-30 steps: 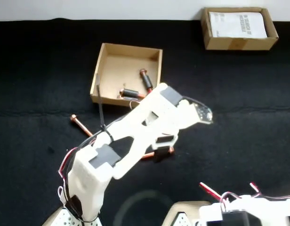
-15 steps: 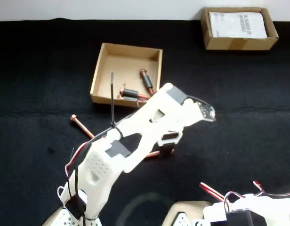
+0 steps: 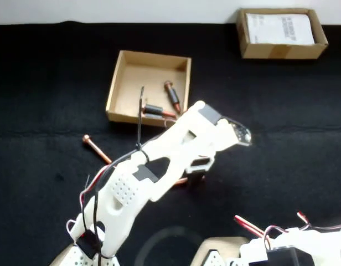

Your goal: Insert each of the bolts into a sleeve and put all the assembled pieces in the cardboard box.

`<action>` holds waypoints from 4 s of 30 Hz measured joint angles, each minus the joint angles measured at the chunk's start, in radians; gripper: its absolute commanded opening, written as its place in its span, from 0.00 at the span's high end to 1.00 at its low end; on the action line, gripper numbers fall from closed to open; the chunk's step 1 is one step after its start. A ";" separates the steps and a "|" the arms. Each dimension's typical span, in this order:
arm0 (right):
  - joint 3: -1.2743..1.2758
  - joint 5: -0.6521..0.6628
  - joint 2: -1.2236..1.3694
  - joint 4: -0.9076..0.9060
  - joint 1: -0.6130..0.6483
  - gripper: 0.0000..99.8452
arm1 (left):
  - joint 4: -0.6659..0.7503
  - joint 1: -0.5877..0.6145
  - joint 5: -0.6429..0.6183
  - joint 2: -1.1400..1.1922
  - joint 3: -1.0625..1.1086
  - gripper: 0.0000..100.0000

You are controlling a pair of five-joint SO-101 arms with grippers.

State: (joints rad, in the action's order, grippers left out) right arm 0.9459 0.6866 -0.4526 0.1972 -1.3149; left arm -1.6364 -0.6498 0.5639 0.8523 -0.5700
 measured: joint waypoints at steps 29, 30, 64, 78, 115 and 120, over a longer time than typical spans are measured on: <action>0.147 -0.058 -0.026 -0.092 0.396 0.99 | -0.100 -0.048 -0.048 -0.100 -0.193 0.99; 0.161 -0.101 -0.046 -0.118 0.437 0.99 | -0.103 -0.034 -0.057 -0.126 -0.213 0.99; -0.183 -0.822 -0.287 -0.680 1.826 0.99 | -0.118 0.270 -0.858 -0.661 -0.611 0.99; -0.184 -0.822 -0.601 -0.984 1.932 0.99 | -0.123 0.296 -0.829 -1.138 -0.175 0.99; -0.091 -0.835 -0.736 -0.991 2.007 0.99 | 0.612 0.135 -0.829 -1.692 0.816 0.99; -0.087 -0.832 -0.736 -0.987 2.007 0.99 | 0.601 0.132 -0.829 -1.692 0.816 0.99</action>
State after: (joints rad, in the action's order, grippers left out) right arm 0.8585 -0.1450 -1.1891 -0.7894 0.6920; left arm -1.0349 -0.5178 -0.2647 -0.8401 0.2463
